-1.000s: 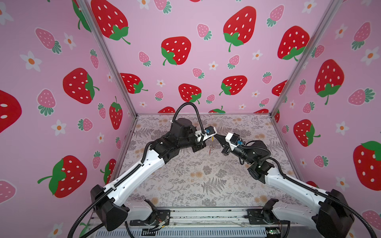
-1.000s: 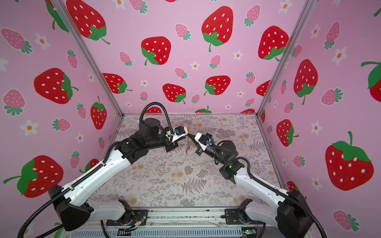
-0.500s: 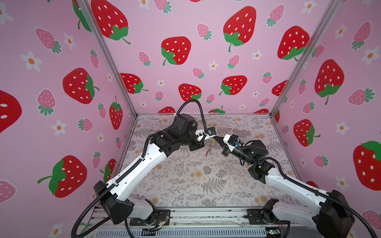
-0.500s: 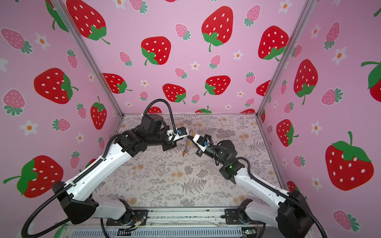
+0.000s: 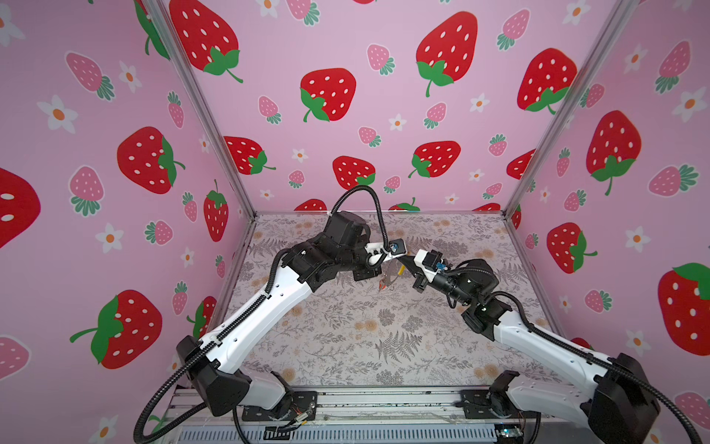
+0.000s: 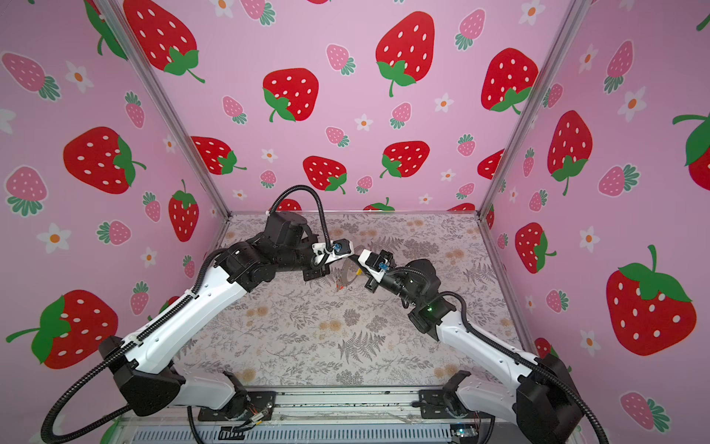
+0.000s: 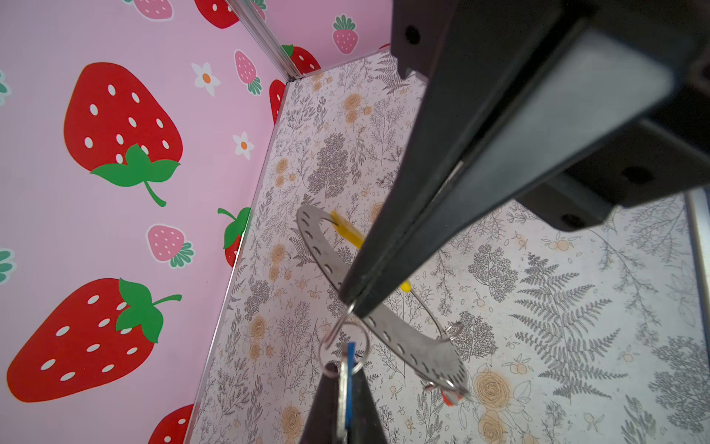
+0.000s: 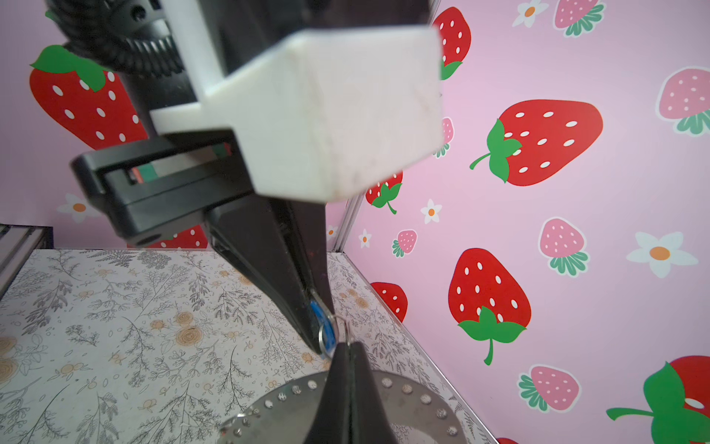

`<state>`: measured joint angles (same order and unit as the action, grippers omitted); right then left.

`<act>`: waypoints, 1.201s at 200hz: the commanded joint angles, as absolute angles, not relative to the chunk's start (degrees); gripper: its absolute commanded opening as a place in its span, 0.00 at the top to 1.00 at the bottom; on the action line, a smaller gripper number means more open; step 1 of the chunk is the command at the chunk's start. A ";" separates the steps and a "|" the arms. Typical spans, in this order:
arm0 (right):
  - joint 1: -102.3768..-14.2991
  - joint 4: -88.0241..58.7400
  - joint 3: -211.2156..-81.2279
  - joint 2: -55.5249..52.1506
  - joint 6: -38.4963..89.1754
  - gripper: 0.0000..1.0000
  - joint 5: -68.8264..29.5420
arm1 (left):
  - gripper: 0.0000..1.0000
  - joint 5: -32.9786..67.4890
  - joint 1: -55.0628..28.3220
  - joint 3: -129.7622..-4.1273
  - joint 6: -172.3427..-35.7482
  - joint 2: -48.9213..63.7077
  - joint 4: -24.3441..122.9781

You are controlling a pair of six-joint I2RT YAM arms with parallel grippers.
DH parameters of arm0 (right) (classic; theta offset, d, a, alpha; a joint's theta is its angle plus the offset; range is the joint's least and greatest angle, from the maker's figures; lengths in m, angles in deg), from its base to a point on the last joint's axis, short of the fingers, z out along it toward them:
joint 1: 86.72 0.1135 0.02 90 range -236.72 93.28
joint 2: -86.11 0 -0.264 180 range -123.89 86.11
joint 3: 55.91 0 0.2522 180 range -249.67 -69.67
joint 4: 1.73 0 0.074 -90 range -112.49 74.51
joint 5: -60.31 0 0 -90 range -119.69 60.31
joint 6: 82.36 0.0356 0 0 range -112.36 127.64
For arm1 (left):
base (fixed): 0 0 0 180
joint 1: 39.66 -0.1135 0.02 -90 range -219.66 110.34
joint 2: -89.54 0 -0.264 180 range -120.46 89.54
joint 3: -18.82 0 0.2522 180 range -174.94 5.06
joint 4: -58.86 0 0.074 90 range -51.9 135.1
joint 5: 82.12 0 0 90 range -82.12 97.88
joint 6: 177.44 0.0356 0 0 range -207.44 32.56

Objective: Put the keys on the keyring

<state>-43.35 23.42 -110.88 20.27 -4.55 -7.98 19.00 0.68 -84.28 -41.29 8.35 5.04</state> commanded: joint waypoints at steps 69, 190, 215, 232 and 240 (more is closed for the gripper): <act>-44.62 21.01 -113.66 18.62 -2.47 1.00 -6.79 | 1.00 8.20 2.49 -89.65 -32.89 7.23 1.40; -45.60 19.06 -112.97 16.22 -0.99 0.69 -10.31 | 1.00 4.83 2.96 -92.52 -31.22 2.52 -2.30; -47.04 20.97 -108.42 18.93 -0.67 0.53 -12.56 | 1.00 4.50 2.88 -92.94 -32.69 -0.27 -4.88; -48.19 19.58 -105.88 21.52 -0.34 0.50 -16.08 | 1.00 4.21 2.75 -93.47 -33.94 -3.32 -6.87; -48.65 18.51 -104.65 23.26 -0.27 0.49 -18.79 | 1.00 4.03 2.72 -93.64 -34.55 -4.77 -7.43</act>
<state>-47.28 19.31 -107.49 18.87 -1.14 -12.09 4.81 2.73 -91.15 -33.33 -1.20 -3.31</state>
